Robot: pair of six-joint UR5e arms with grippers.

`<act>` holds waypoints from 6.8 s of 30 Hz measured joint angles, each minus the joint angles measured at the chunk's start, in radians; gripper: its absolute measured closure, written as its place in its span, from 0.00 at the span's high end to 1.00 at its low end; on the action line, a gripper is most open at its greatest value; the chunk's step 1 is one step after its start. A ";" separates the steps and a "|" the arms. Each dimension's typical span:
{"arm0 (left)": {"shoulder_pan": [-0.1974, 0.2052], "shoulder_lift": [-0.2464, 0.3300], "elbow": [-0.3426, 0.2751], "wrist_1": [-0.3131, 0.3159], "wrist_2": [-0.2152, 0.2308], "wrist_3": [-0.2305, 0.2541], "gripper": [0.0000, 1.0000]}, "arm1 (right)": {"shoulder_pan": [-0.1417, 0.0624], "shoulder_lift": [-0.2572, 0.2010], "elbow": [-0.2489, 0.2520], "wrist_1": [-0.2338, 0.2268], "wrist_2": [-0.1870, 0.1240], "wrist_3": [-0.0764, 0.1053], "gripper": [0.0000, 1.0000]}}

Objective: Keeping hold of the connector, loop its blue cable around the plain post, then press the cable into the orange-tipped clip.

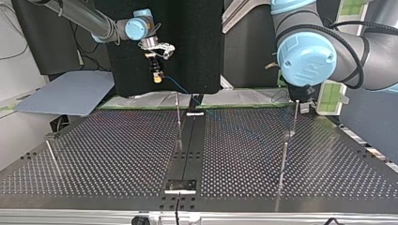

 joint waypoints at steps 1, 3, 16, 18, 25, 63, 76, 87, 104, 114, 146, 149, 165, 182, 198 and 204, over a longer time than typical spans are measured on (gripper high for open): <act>0.000 0.001 0.000 0.000 0.000 0.000 0.99 | 0.000 0.000 0.000 0.000 0.000 0.000 0.02; -0.001 0.003 0.000 0.001 0.001 0.002 0.99 | 0.001 0.000 0.000 0.000 0.000 0.000 0.02; -0.026 -0.011 0.000 0.073 0.080 0.098 0.99 | 0.005 0.000 0.000 0.001 0.000 0.000 0.02; -0.038 -0.027 0.001 0.092 0.085 0.116 0.99 | 0.007 0.000 0.000 0.000 0.000 0.000 0.02; -0.095 -0.088 0.035 0.153 0.045 0.179 0.99 | 0.009 0.000 -0.004 0.002 0.000 0.000 0.02; -0.084 -0.367 0.181 0.493 0.033 0.417 0.99 | 0.034 0.000 -0.016 0.007 0.000 -0.006 0.02; -0.051 -0.368 0.181 0.501 0.124 0.435 0.99 | 0.038 0.000 -0.017 0.007 0.000 -0.006 0.02; -0.040 -0.368 0.180 0.514 0.052 0.497 0.99 | 0.040 0.000 -0.017 0.009 0.000 -0.006 0.02; -0.053 -0.421 0.175 0.530 -0.001 0.587 0.99 | 0.046 0.000 -0.017 0.012 0.000 -0.007 0.02; -0.048 -0.491 0.174 0.537 -0.040 0.622 0.99 | 0.049 0.000 -0.017 0.009 0.000 -0.006 0.02; -0.046 -0.620 0.140 0.661 -0.097 0.607 0.99 | 0.071 0.000 -0.017 0.010 0.000 -0.008 0.02; -0.046 -0.630 0.141 0.664 -0.094 0.591 0.99 | 0.072 0.000 -0.017 0.011 0.000 -0.008 0.02; -0.078 -0.743 0.146 0.743 -0.086 0.535 0.99 | 0.084 0.000 -0.023 0.011 0.000 -0.010 0.02; -0.101 -0.800 0.166 0.745 0.000 0.441 0.99 | 0.094 0.000 -0.025 0.012 0.000 -0.012 0.02; -0.187 -0.896 0.214 0.678 0.146 0.338 0.99 | 0.096 0.000 -0.025 0.009 0.000 -0.012 0.02; -0.218 -0.929 0.215 0.659 0.199 0.328 0.99 | 0.097 0.000 -0.025 0.004 0.000 -0.012 0.02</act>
